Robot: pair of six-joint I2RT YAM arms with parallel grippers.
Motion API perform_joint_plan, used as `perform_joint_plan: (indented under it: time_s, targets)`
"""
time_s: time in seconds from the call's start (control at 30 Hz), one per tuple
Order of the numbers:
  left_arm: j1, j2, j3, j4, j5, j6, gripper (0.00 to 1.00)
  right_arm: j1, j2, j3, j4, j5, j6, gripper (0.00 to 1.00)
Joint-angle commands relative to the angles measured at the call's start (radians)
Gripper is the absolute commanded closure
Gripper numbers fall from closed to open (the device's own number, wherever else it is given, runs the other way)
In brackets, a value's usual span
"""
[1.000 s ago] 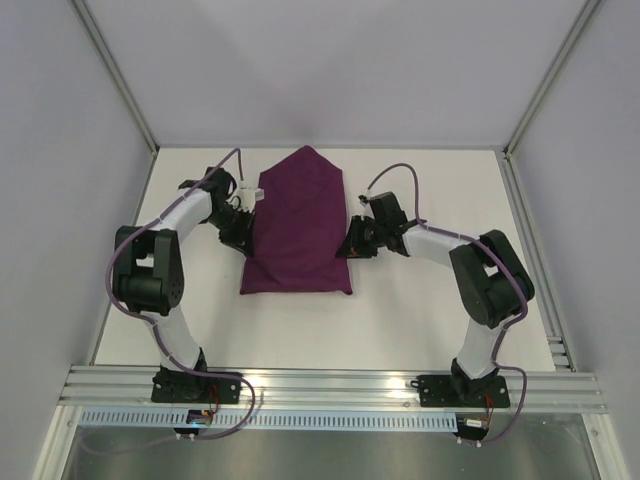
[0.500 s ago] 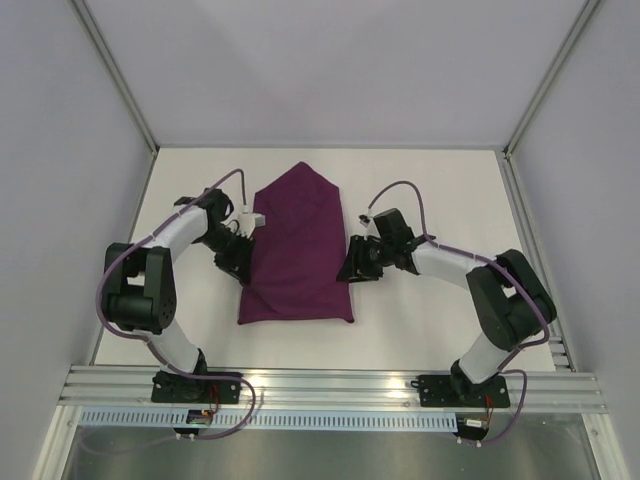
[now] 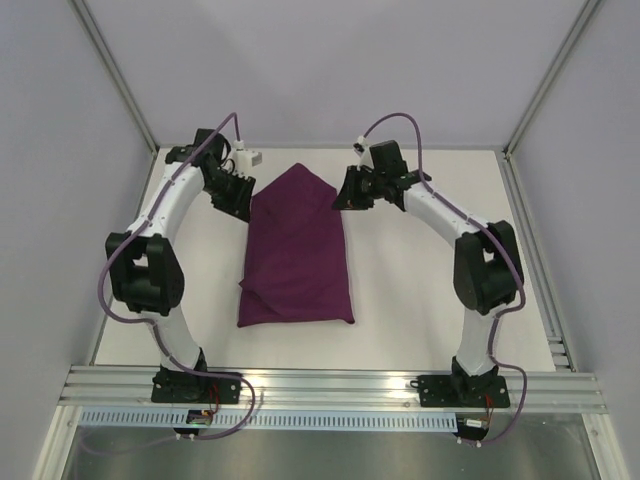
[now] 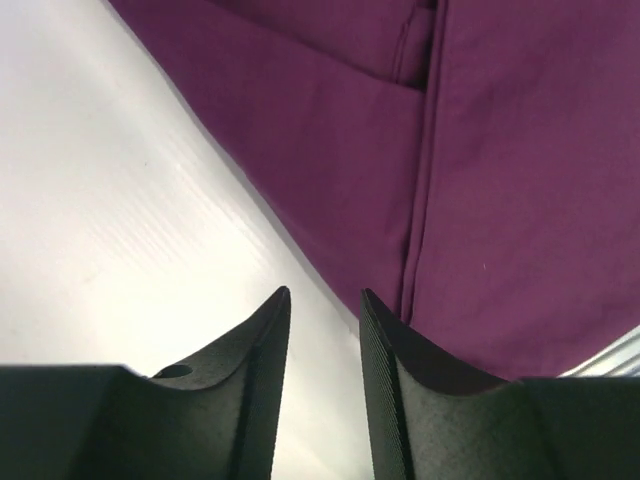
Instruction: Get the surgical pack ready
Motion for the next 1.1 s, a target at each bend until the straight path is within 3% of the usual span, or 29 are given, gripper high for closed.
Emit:
perform_joint_plan:
  time_s: [0.0,0.37,0.63,0.77,0.93,1.07]
  targets:
    - [0.0,0.149,0.058,0.019,0.024,-0.057,0.6,0.001,0.164,0.122,-0.056,-0.027,0.012,0.85]
    - [0.004,0.449,0.163,0.014,0.072,-0.083,0.64,-0.048,0.446,0.194,0.107,-0.077,0.187,0.95]
    - [0.015,0.472,0.204,0.072,0.007,-0.136,0.62,-0.068,0.544,0.306,0.134,-0.06,0.268,0.92]
    - [0.017,0.492,0.259,0.115,-0.039,-0.17,0.58,-0.074,0.615,0.41,0.12,-0.025,0.311,0.89]
    - [0.031,0.596,0.445,0.071,-0.117,-0.208,0.57,-0.098,0.782,0.695,-0.016,-0.003,0.365,0.89]
    - [0.035,0.652,0.52,0.048,-0.128,-0.227,0.57,-0.112,0.828,0.779,-0.024,-0.026,0.409,0.89]
